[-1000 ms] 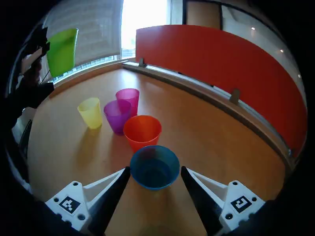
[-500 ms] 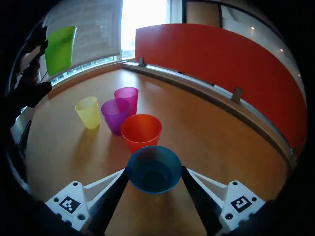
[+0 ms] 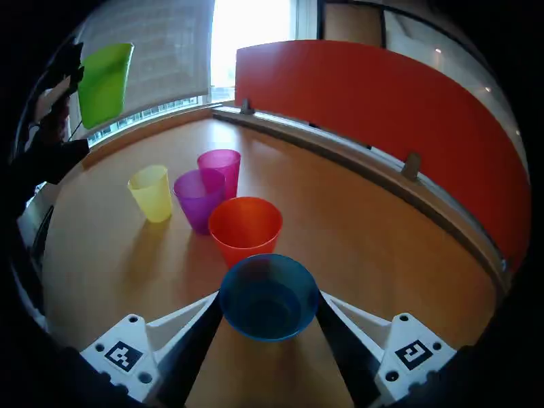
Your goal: Pour water
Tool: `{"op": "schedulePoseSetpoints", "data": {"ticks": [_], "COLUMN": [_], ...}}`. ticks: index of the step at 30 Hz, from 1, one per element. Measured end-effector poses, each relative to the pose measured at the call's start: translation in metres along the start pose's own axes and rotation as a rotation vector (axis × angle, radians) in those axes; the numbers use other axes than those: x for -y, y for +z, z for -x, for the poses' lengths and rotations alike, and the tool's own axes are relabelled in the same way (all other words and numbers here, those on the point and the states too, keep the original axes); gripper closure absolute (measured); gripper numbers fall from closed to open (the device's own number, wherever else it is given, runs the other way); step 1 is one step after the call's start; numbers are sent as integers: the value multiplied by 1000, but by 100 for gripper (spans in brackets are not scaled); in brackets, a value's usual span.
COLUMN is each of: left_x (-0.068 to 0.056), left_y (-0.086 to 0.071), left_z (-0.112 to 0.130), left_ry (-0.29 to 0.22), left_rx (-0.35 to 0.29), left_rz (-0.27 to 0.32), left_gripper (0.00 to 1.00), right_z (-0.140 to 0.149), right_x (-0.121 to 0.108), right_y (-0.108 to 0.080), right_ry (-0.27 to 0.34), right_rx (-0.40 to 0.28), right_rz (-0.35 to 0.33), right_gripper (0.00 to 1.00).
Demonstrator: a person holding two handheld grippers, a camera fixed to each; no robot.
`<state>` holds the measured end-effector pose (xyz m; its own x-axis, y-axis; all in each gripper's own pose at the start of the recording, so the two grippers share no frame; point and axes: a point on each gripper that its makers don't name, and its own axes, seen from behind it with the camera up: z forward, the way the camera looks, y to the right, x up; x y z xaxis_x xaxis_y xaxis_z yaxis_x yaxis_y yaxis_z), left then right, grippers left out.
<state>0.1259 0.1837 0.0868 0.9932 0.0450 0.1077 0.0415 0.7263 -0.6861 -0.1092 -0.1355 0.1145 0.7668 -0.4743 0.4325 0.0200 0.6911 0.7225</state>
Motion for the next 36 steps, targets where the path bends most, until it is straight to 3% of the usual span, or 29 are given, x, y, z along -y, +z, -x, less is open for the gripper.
{"op": "schedulePoseSetpoints", "data": {"ticks": [17,36], "left_x": [3,2], "left_y": [-1,-13], "left_z": [1,-7], "left_ry": [-5,3], "left_rx": [1,-5], "left_rz": [-8,-15], "left_gripper": [11,11], "right_z": [-11,-82], "right_x": [4,22], "right_y": [-9,-65], "right_ry": [4,-25], "right_rx": [-35,-190], "right_rz": [-3,19], "right_gripper": [7,7]}}
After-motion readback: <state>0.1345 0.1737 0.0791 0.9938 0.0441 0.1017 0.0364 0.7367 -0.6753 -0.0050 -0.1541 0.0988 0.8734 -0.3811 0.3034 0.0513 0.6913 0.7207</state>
